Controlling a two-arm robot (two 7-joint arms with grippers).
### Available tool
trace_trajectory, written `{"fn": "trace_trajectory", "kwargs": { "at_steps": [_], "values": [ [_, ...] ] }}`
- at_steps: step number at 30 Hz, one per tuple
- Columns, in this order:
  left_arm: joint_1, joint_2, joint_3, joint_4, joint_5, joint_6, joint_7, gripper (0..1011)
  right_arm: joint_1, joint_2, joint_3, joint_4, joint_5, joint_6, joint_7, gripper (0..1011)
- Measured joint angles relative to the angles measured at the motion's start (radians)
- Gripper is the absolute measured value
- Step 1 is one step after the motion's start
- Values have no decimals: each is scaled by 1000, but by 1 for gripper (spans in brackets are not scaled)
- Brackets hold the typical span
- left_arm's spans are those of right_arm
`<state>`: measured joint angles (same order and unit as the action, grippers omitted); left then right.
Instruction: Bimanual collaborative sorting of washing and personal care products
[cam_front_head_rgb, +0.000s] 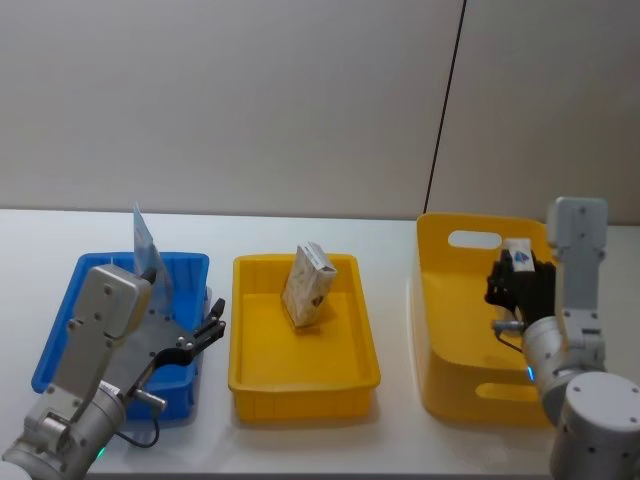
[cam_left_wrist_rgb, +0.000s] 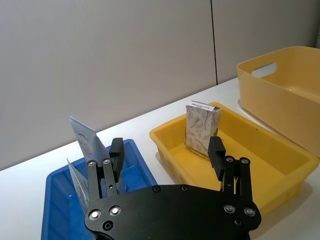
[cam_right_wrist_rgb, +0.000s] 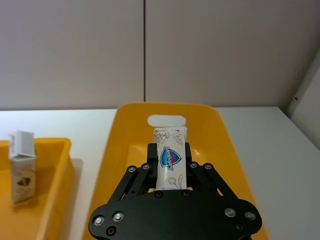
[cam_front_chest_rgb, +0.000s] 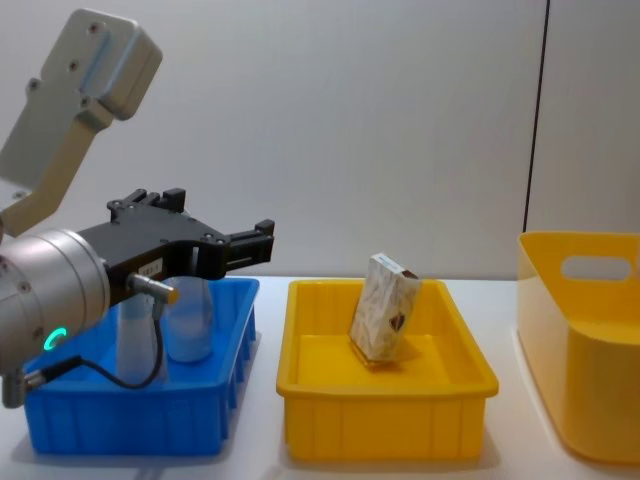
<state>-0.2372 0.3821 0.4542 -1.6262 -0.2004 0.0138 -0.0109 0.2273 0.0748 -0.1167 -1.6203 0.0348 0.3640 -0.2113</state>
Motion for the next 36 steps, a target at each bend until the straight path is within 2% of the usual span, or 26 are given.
{"fn": "trace_trajectory", "kwargs": {
  "at_steps": [4,6,9,10,11,13,16,20,30,36],
  "values": [
    [0,0,0,0,0,0,0,1001,-2,2,17,6,0,20,-5,221],
    [0,0,0,0,0,0,0,1002,-2,2,22,9,0,25,-5,249],
    [0,0,0,0,0,0,0,1001,-2,3,32,17,0,32,-6,355],
    [0,0,0,0,0,0,0,1001,-2,4,35,20,0,33,-6,422],
    [0,0,0,0,0,0,0,1001,-1,4,38,23,0,35,-6,422],
    [0,0,0,0,0,0,0,1001,0,5,42,27,-1,35,-6,525],
    [0,0,0,0,0,0,0,1001,2,5,47,32,-2,36,-5,582],
    [0,0,0,0,0,0,0,1001,5,5,51,38,-4,35,-2,753],
    [0,0,0,0,0,0,0,1001,6,8,53,40,-3,14,31,1004],
    [0,0,0,0,0,0,0,1001,0,17,43,29,5,-14,77,1004]
  ]
}}
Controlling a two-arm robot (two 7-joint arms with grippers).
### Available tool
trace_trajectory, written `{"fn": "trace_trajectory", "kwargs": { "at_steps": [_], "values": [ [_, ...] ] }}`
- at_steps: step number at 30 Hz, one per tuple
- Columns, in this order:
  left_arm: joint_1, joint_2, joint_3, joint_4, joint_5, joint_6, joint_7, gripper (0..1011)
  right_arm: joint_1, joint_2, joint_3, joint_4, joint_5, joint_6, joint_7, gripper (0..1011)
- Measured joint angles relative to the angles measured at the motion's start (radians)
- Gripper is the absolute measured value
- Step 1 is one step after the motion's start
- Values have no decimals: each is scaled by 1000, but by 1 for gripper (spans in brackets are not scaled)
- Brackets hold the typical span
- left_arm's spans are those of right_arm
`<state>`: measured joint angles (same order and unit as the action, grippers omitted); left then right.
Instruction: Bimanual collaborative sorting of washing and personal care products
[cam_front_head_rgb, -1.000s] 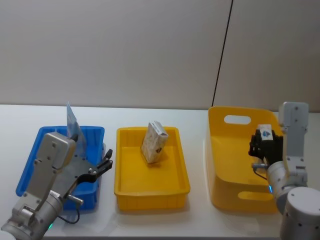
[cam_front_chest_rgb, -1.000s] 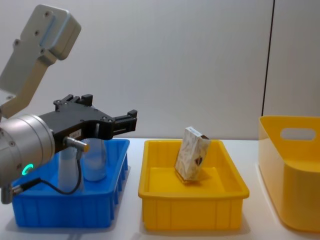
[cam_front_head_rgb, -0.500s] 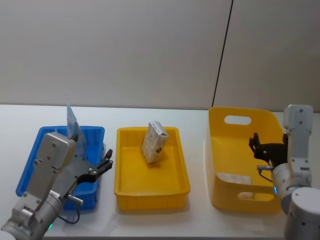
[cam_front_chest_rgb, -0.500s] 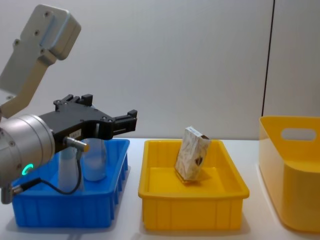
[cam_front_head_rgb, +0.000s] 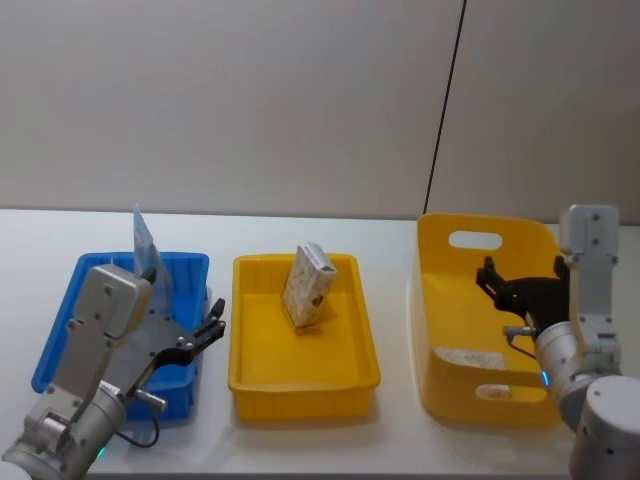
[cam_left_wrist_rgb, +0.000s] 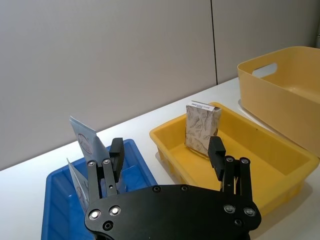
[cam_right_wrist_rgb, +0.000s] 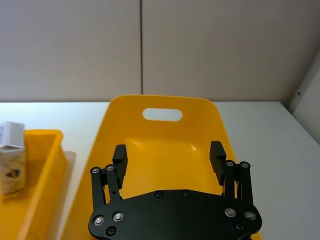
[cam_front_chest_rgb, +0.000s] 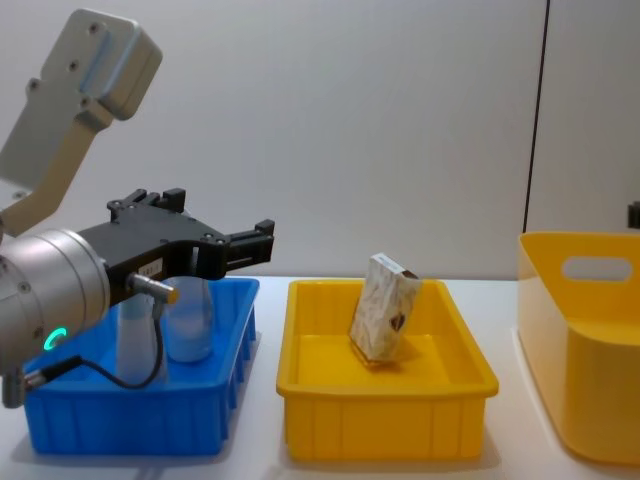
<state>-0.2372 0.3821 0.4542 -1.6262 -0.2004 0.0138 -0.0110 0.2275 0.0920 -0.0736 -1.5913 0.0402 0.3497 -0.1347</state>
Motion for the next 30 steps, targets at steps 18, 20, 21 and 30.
{"fn": "trace_trajectory", "kwargs": {
  "at_steps": [18,20,21,30],
  "values": [
    [14,-7,-12,-13,19,20,34,1001,-15,24,-39,-36,30,-90,141,1004],
    [18,-10,-17,-17,23,27,45,1001,-16,25,-42,-39,32,-96,150,1004],
    [22,-12,-20,-20,27,34,55,1001,-16,25,-43,-39,33,-98,153,1004],
    [48,-30,-54,-38,39,90,120,1001,-19,28,-49,-46,37,-113,177,1004]
  ]
}}
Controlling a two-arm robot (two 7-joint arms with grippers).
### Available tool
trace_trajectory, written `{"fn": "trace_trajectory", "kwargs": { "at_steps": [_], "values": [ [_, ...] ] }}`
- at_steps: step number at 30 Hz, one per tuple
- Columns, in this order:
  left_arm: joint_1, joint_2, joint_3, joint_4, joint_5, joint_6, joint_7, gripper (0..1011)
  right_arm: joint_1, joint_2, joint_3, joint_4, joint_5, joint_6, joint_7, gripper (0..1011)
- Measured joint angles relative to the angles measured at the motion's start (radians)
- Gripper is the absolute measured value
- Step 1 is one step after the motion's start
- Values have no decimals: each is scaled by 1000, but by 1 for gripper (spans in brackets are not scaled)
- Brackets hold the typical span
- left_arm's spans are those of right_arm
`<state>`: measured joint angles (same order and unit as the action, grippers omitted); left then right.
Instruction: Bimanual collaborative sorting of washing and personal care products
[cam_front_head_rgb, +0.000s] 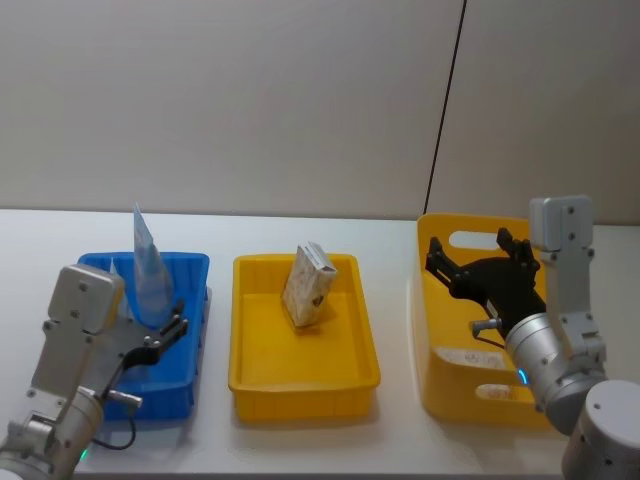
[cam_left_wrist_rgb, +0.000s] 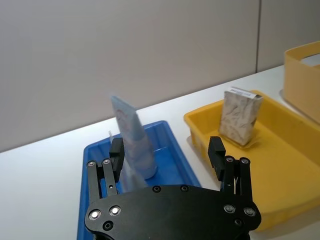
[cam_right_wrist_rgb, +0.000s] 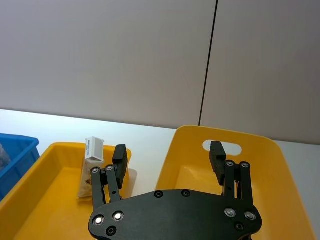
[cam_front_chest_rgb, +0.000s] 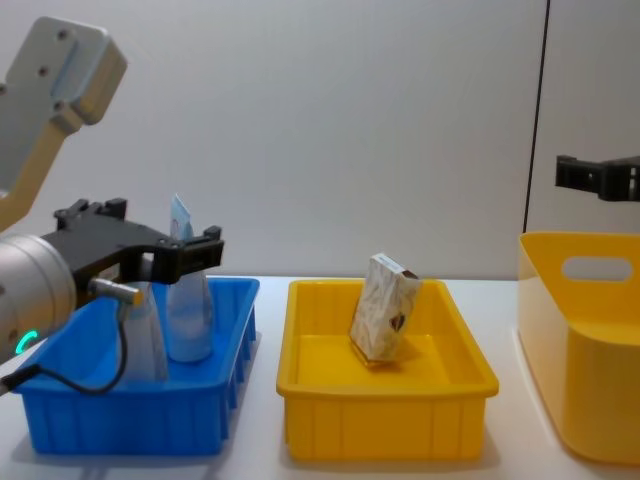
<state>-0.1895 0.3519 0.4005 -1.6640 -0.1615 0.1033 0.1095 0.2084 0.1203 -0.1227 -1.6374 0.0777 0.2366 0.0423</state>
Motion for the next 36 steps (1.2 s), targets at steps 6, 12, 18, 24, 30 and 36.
{"fn": "trace_trajectory", "kwargs": {
  "at_steps": [6,12,18,24,30,36],
  "values": [
    [5,-11,-17,5,2,29,26,1002,-1,1,-2,-2,2,-6,8,1004],
    [0,-27,-32,30,4,50,44,1001,-1,1,-4,-3,3,-9,13,1003],
    [-14,-43,-43,67,2,57,47,1001,-2,2,-5,-4,3,-10,16,1004],
    [-37,-64,-48,118,-8,57,36,1001,-2,2,-5,-5,4,-12,18,1004],
    [-60,-81,-50,164,-12,55,25,1001,-2,2,-6,-6,4,-13,19,1004],
    [-85,-99,-50,215,-12,59,20,1001,-2,2,-6,-6,4,-13,20,1004]
  ]
}}
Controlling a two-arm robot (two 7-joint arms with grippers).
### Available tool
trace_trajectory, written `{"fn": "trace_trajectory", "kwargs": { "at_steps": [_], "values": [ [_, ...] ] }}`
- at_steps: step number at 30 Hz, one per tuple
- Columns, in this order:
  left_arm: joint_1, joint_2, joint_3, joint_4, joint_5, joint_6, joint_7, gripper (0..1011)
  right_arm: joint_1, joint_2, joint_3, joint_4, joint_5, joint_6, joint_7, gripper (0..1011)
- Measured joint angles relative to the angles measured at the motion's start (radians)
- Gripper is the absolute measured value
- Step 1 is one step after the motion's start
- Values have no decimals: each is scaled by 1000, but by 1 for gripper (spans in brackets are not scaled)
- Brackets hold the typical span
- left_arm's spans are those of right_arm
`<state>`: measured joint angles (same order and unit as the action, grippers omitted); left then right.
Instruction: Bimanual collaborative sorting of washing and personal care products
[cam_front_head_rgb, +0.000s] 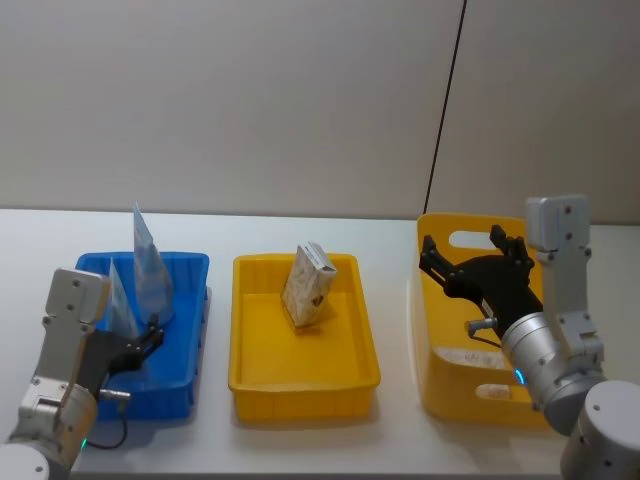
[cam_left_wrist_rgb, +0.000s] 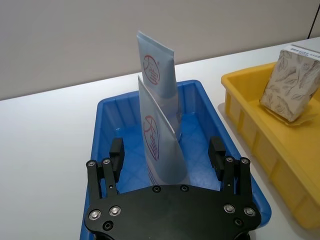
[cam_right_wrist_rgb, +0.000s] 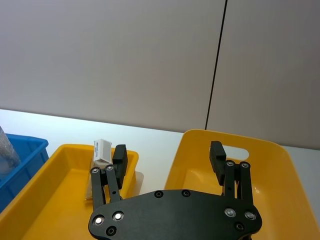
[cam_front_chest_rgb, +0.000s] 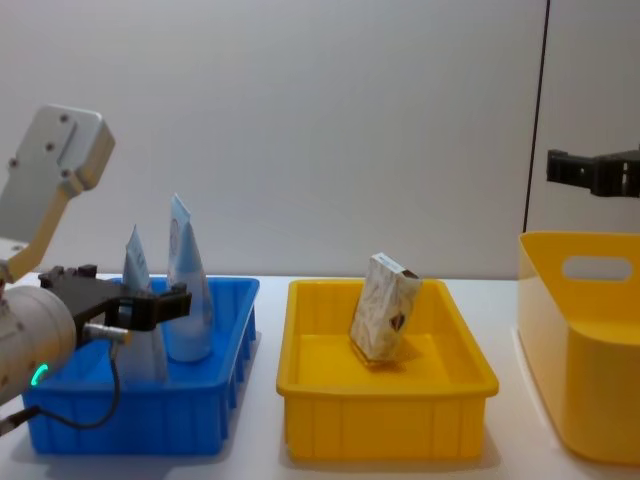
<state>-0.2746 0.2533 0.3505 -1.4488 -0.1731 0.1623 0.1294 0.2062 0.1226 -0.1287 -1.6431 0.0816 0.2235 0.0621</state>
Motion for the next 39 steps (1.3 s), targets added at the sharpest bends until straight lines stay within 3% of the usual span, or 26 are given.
{"fn": "trace_trajectory", "kwargs": {
  "at_steps": [8,16,19,28,39],
  "values": [
    [-29,-22,-4,66,1,1,-7,999,0,0,0,0,0,-1,1,1004],
    [-53,-36,-8,119,2,0,-17,834,0,0,0,0,0,-1,1,1004],
    [-61,-41,-10,140,2,-4,-24,703,0,0,0,0,0,-1,1,1003],
    [-73,-48,-15,168,7,-13,-34,445,0,0,0,0,0,-1,1,1004],
    [-78,-52,-20,178,14,-28,-51,347,0,0,0,0,0,-1,1,1004]
  ]
}}
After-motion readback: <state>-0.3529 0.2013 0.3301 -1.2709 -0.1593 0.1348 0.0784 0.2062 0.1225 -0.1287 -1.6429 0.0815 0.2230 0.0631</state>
